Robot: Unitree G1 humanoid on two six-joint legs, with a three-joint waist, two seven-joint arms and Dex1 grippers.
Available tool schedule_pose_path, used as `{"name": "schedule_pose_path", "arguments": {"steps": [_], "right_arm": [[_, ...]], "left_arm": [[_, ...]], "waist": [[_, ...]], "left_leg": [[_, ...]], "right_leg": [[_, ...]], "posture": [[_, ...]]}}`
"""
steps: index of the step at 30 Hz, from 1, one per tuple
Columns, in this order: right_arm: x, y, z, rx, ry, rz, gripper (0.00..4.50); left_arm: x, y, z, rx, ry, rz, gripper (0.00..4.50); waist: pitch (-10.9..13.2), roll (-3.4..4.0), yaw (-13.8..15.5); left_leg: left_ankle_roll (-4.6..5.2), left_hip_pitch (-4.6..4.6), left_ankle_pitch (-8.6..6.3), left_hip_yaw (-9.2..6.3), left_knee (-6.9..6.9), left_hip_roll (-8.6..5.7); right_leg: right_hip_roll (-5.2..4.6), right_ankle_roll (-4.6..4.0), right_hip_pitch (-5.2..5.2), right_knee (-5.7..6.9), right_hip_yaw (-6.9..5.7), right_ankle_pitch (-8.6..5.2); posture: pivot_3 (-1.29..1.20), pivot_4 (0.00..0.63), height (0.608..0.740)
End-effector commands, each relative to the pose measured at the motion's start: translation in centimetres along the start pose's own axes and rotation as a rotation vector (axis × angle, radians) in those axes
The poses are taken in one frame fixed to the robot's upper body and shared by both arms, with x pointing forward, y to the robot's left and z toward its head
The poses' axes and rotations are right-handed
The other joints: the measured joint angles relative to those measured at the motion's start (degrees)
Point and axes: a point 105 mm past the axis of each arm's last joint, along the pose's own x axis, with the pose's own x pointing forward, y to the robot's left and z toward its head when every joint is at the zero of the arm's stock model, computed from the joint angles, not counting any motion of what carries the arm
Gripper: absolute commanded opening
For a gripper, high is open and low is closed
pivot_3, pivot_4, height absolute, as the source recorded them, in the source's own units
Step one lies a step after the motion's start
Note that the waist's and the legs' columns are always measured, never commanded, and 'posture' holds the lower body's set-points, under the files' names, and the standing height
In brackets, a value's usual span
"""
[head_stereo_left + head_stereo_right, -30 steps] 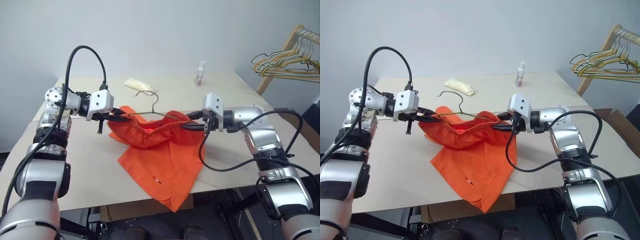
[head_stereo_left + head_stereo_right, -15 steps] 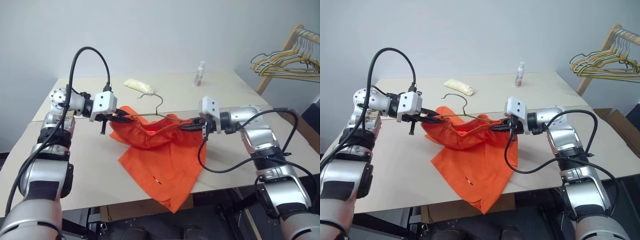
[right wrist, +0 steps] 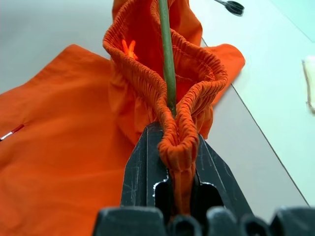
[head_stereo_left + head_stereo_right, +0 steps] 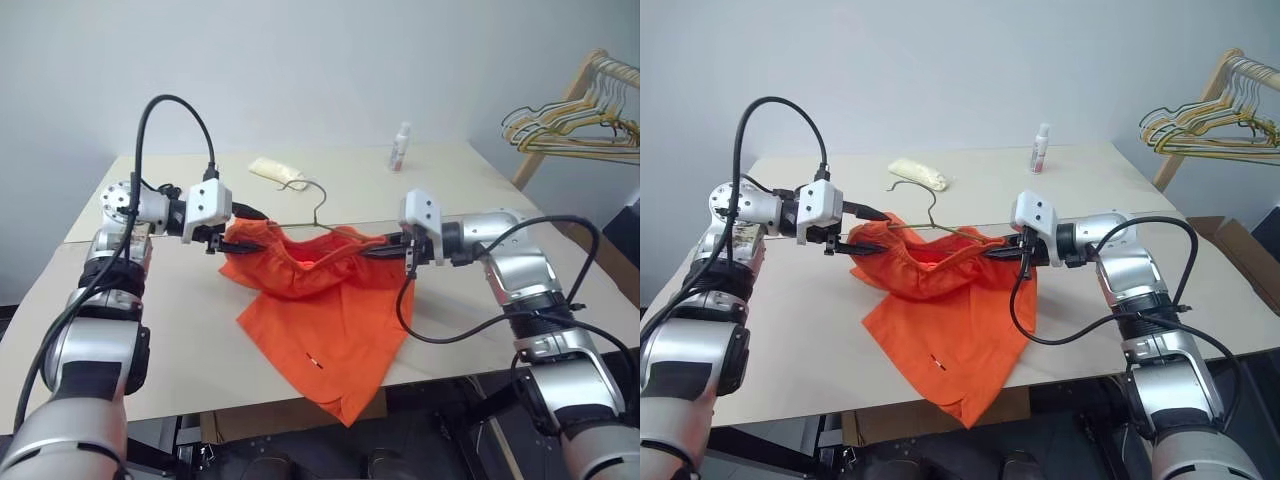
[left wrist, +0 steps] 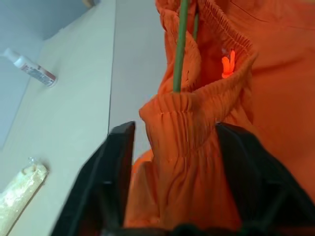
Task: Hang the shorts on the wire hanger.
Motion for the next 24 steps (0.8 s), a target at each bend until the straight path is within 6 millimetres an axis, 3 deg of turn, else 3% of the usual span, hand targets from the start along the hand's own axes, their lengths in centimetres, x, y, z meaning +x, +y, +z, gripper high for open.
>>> {"name": "schedule_pose_path", "arguments": {"steps": [1, 3, 7, 11, 18, 24], "right_arm": [[-3.2, -1.2, 0.9, 0.006, -0.02, -0.12, 0.06], [-4.7, -1.2, 0.4, 0.028, -0.003, -0.172, 0.06], [-7.5, -1.4, -0.1, 0.112, 0.016, -0.297, 0.06], [-9.9, -1.3, -0.6, 0.191, 0.054, -0.439, 0.06], [-16.4, -1.4, -1.1, 0.421, 0.094, -0.858, 0.06], [-21.1, 0.3, -2.5, 0.555, 0.255, -1.138, 0.06]], "left_arm": [[-2.1, 3.1, 2.8, 0.041, -0.099, 0.162, 4.03], [-2.9, 4.0, 3.4, 0.021, -0.144, 0.238, 4.5], [-3.5, 5.1, 3.6, -0.021, -0.204, 0.363, 4.5], [-3.4, 4.7, 4.0, -0.07, -0.286, 0.391, 4.5], [-1.0, 1.3, 5.5, -0.136, -0.407, 0.331, 4.5], [1.3, -1.3, 5.8, -0.188, -0.413, 0.309, 4.5]], "waist": [[0.0, 0.0, 0.1], [0.0, 0.0, 0.2], [0.0, 0.01, 0.0], [0.0, 0.01, -0.2], [0.0, 0.01, -1.1], [-0.1, 0.1, -1.6]], "left_leg": [[0.0, -0.03, 0.0, -0.01, 0.0, 0.01], [0.01, -0.07, 0.0, -0.03, 0.01, 0.02], [0.1, -0.05, -0.06, -0.01, 0.01, 0.02], [0.21, -0.04, -0.12, -0.02, 0.0, 0.08], [0.25, -0.06, -0.15, -0.02, -0.03, 0.12], [0.38, -0.01, -0.24, 0.0, -0.12, 0.07]], "right_leg": [[-0.02, 0.0, -0.02, 0.0, -0.01, 0.0], [-0.08, 0.0, -0.03, -0.01, -0.02, 0.0], [-0.13, 0.0, -0.02, -0.05, 0.01, 0.0], [-0.12, 0.0, -0.02, 0.02, 0.01, 0.0], [-0.24, -0.01, -0.03, -0.02, 0.07, 0.01], [-0.4, -0.01, 0.0, -0.13, 0.08, 0.01]], "posture": [[0.07, 0.0, 0.74], [0.06, 0.0, 0.74], [0.04, 0.0, 0.74], [0.02, 0.0, 0.74], [-0.02, 0.0, 0.74], [-0.09, 0.0, 0.74]]}}
